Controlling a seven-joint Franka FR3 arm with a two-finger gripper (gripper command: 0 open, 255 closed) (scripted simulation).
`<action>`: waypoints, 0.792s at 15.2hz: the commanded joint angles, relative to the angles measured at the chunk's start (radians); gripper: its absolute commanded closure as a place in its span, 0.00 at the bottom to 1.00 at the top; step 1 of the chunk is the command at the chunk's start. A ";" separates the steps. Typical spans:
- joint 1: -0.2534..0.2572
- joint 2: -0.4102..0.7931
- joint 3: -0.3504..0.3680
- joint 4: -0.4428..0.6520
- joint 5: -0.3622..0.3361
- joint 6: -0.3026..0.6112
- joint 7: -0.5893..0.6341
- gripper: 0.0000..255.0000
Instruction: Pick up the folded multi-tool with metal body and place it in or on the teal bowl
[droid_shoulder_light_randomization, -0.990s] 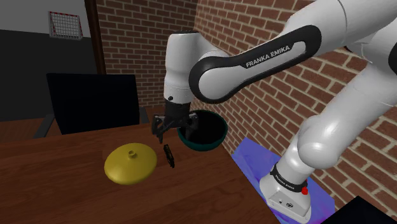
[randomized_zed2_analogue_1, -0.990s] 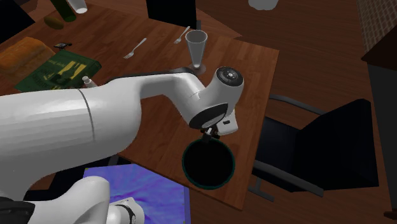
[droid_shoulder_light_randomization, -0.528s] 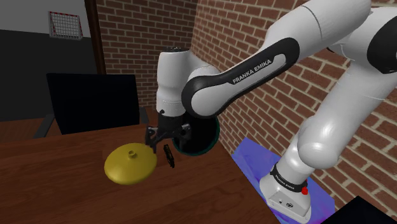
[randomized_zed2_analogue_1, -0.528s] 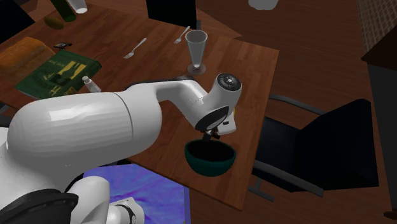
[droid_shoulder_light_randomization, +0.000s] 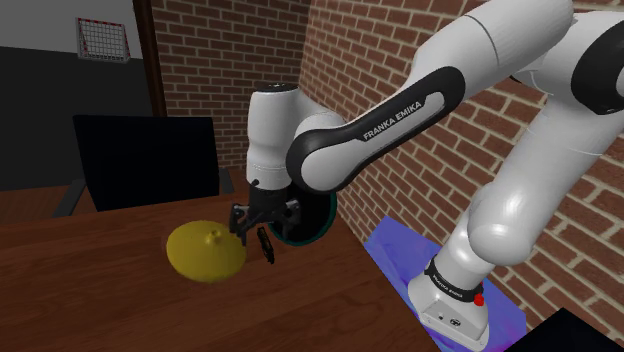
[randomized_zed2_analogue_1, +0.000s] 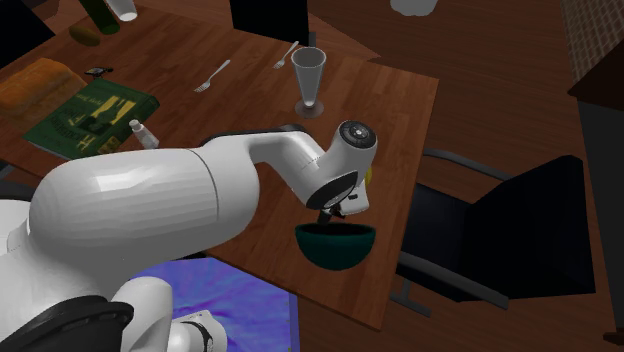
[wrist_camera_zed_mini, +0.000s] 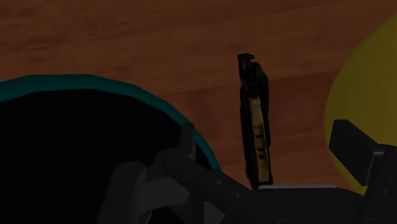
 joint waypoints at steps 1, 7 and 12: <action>-0.001 0.003 -0.001 -0.003 -0.001 -0.002 0.001 0.00; 0.000 0.003 0.000 -0.004 -0.001 -0.001 0.002 1.00; -0.001 -0.007 -0.001 0.002 0.006 -0.015 -0.004 1.00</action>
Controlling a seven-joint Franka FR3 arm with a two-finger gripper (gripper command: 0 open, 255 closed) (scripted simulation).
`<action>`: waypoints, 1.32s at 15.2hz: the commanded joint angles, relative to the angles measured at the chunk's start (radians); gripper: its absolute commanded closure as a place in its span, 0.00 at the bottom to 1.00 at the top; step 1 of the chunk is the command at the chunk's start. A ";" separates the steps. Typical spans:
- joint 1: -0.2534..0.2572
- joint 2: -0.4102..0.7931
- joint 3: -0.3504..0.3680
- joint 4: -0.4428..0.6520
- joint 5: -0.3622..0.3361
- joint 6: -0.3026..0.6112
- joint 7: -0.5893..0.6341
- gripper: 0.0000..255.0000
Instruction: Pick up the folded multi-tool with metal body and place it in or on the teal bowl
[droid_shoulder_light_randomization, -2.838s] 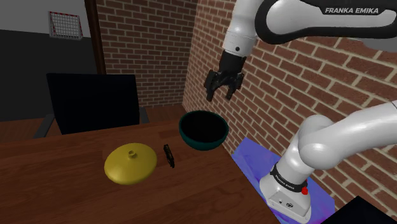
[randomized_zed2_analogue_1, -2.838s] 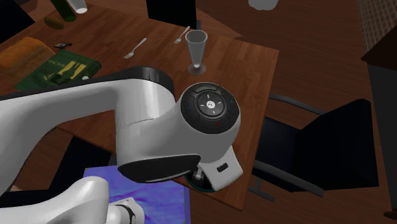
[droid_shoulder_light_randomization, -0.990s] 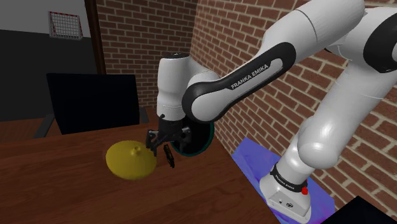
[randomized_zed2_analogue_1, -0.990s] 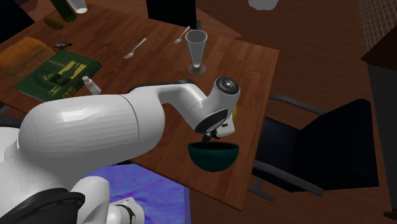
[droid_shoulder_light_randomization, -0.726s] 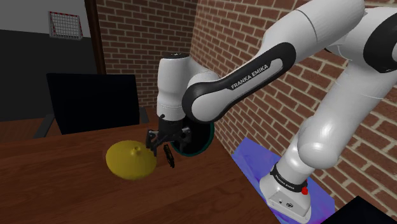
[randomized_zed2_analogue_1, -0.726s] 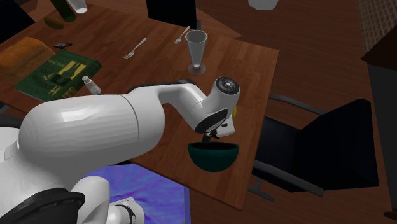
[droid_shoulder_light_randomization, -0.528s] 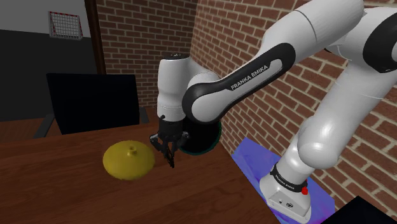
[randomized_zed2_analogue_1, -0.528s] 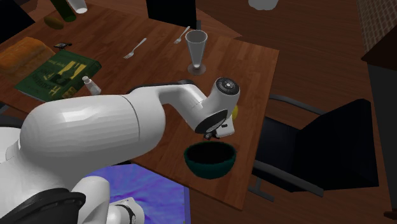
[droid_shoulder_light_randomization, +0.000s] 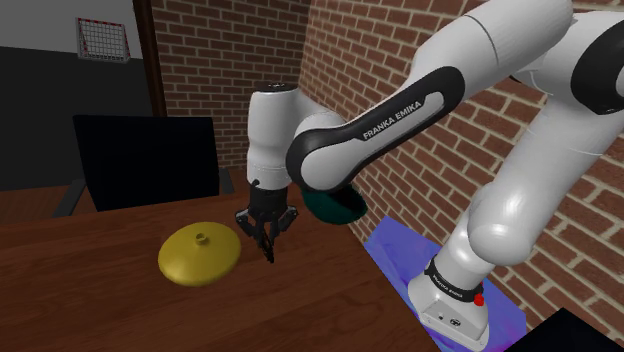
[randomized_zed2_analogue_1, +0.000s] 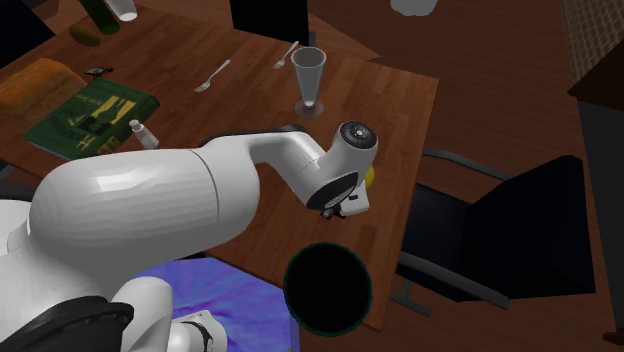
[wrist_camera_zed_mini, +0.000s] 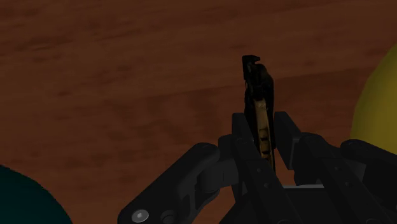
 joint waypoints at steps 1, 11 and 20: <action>-0.001 -0.018 0.000 0.006 0.012 -0.022 -0.008 1.00; -0.003 -0.105 -0.010 0.071 0.062 -0.161 -0.040 1.00; -0.005 -0.159 -0.024 0.148 0.085 -0.285 -0.054 1.00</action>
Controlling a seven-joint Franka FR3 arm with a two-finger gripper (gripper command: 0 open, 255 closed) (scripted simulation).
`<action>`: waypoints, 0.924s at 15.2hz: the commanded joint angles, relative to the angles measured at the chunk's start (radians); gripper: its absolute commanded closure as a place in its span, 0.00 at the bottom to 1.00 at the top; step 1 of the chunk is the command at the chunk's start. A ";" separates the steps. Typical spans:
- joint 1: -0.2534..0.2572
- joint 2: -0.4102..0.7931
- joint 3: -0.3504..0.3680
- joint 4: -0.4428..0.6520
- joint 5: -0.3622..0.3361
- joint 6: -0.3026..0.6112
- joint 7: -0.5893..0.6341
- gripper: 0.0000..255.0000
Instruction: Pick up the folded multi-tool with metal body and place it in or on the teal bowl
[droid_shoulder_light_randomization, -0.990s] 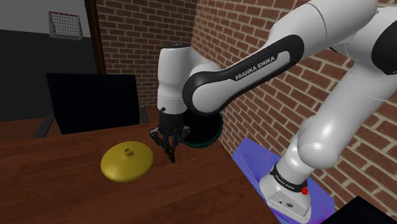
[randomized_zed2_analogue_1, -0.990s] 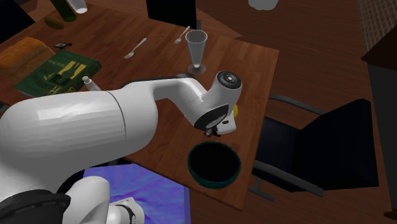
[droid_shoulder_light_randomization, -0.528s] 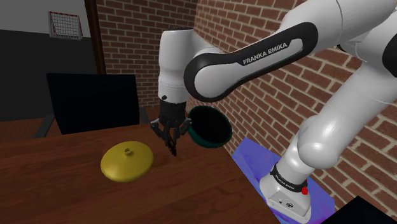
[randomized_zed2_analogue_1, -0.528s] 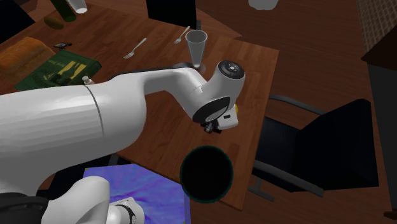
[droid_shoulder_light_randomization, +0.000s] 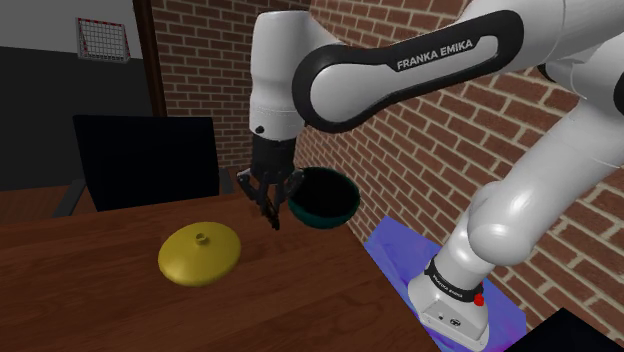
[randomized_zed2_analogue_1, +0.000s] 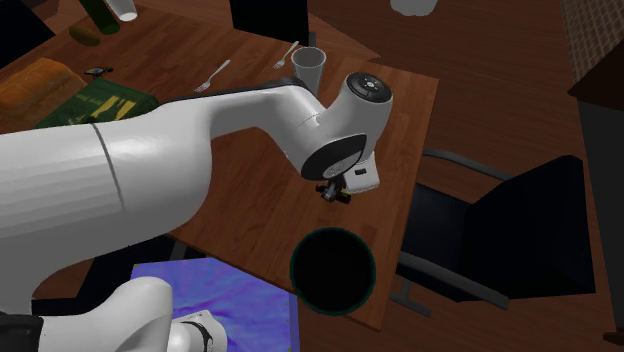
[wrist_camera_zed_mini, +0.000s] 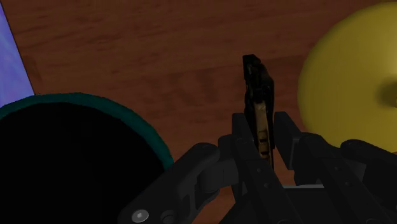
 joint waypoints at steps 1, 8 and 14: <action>-0.001 -0.010 -0.003 0.019 0.003 -0.028 -0.002 1.00; -0.003 -0.035 -0.014 0.091 0.011 -0.123 -0.005 1.00; -0.014 -0.111 -0.057 0.074 0.038 -0.180 -0.065 1.00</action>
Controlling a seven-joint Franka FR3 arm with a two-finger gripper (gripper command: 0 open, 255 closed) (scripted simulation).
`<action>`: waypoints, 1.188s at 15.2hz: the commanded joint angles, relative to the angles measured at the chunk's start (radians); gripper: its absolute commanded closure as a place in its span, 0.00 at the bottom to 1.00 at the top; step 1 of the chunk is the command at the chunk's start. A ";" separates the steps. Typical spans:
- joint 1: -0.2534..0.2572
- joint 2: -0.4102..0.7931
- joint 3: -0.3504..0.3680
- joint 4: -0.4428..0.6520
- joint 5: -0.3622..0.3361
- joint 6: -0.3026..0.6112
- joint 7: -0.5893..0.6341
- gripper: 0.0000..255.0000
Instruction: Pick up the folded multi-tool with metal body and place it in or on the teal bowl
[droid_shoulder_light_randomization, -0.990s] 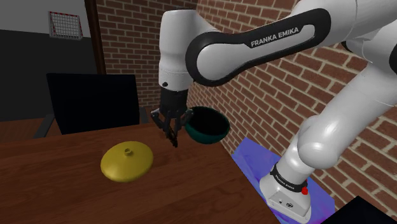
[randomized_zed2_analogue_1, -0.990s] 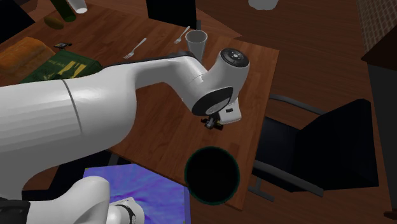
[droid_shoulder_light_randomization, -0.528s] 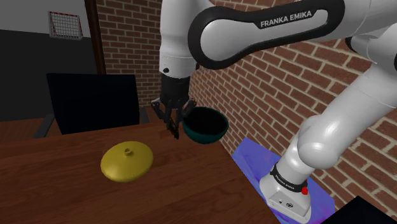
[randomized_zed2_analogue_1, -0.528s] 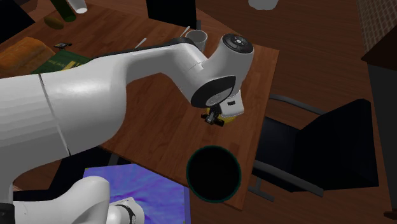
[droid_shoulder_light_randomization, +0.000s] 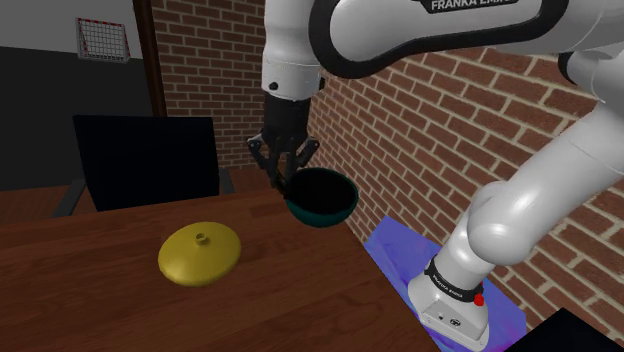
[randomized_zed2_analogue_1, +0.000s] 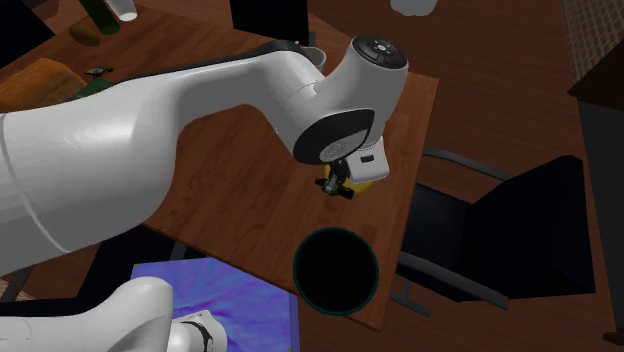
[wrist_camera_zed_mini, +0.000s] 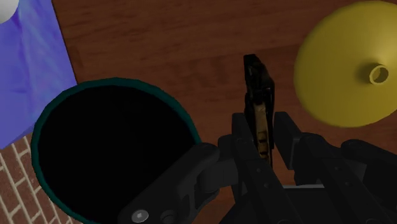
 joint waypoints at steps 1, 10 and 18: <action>-0.007 -0.053 -0.032 -0.042 0.018 -0.012 -0.049 1.00; -0.042 -0.283 -0.216 -0.232 0.028 -0.076 -0.284 1.00; -0.041 -0.285 -0.215 -0.327 0.034 0.015 -0.304 1.00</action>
